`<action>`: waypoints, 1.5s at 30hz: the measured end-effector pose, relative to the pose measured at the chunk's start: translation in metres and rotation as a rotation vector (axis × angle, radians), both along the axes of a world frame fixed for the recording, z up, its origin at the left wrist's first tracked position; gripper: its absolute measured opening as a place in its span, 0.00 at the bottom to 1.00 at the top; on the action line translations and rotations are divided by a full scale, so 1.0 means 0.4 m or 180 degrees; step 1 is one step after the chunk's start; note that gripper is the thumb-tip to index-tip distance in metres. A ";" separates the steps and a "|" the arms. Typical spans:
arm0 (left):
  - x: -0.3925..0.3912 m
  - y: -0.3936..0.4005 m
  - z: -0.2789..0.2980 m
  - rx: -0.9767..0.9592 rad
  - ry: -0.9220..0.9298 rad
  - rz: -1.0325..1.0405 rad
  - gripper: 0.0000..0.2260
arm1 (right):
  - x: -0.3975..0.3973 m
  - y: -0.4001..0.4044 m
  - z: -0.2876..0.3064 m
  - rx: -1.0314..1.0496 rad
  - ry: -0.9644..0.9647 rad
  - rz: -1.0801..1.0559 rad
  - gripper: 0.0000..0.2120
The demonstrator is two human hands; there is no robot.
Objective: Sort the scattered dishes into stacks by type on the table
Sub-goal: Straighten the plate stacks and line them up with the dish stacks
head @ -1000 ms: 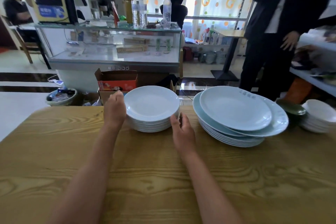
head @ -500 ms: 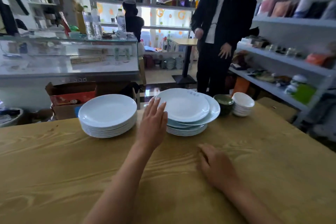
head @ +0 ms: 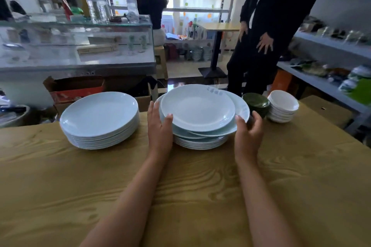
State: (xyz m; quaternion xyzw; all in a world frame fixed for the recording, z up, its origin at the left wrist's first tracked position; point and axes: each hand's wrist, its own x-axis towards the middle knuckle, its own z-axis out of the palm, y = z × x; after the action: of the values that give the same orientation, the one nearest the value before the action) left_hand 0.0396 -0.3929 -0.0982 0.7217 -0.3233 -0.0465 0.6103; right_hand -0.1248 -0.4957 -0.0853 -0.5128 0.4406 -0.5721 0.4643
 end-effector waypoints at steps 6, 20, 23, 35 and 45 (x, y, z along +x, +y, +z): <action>0.006 -0.011 -0.020 -0.0070 0.0059 0.0078 0.25 | 0.010 -0.014 -0.002 -0.0121 -0.0065 0.0466 0.29; 0.001 -0.011 -0.015 -0.0130 0.0079 -0.0083 0.28 | 0.012 -0.041 -0.012 0.0091 0.0010 0.0535 0.25; 0.000 -0.011 -0.020 -0.0077 0.0209 -0.0222 0.29 | 0.017 -0.042 -0.016 0.0002 0.0069 0.0526 0.20; -0.002 -0.017 -0.027 0.0397 -0.0285 -0.0215 0.23 | 0.039 -0.037 -0.033 0.0103 0.0258 0.0689 0.25; -0.048 0.028 -0.024 0.0525 -0.1937 -0.0311 0.18 | 0.066 -0.026 -0.049 0.0235 0.0374 0.0773 0.27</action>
State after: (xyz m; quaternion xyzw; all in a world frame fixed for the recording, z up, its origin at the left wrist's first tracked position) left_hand 0.0205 -0.3815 -0.1076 0.7331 -0.5205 0.1161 0.4221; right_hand -0.0984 -0.5063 -0.1051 -0.5776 0.4225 -0.4640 0.5221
